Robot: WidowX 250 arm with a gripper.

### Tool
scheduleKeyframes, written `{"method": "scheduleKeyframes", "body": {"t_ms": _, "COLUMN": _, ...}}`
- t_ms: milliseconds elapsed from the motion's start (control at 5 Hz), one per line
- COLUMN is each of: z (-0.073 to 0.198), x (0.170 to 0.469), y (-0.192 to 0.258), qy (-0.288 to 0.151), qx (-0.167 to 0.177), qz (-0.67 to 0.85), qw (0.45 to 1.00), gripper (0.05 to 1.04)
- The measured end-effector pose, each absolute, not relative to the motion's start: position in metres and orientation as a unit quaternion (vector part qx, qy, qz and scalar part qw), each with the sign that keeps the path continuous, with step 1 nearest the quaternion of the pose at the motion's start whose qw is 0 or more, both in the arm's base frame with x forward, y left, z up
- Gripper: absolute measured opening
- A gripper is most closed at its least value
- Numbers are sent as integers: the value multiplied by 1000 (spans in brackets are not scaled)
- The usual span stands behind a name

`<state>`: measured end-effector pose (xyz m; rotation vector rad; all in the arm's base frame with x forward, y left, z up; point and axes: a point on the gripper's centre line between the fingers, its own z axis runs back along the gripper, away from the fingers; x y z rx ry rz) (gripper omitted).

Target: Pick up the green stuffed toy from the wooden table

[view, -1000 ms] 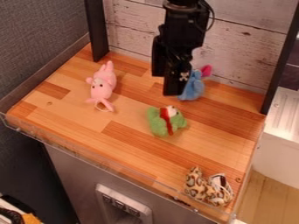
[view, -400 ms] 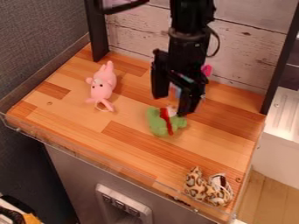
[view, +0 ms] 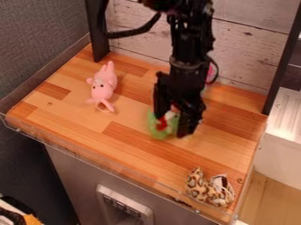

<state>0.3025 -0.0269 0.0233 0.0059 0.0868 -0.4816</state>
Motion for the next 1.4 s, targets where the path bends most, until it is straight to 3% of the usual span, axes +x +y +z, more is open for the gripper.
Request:
{"method": "scheduleKeyframes", "body": {"t_ms": 200, "z": 13, "x": 304, "y": -27, "qy": 39, "qx": 2, "qz": -289, "qw": 956, "gripper": 917}}
{"method": "scheduleKeyframes", "body": {"t_ms": 400, "z": 9, "x": 303, "y": -26, "qy": 39, "qx": 3, "qz": -326, "qw": 944, "gripper": 674}}
{"method": "scheduleKeyframes", "body": {"t_ms": 600, "z": 9, "x": 303, "y": -26, "qy": 36, "qx": 4, "qz": -335, "qw": 942, "gripper": 611}}
{"method": "scheduleKeyframes", "body": {"t_ms": 1000, "z": 7, "x": 304, "y": -25, "qy": 37, "qx": 6, "qz": -276, "qw": 961, "gripper": 609}}
{"method": "scheduleKeyframes", "body": {"t_ms": 1200, "z": 12, "x": 293, "y": -20, "qy": 70, "qx": -2, "qz": -190, "qw": 979, "gripper": 609}}
{"method": "scheduleKeyframes", "body": {"t_ms": 1400, "z": 48, "x": 295, "y": -18, "qy": 62, "qx": -1, "qz": -99, "qw": 993, "gripper": 609}}
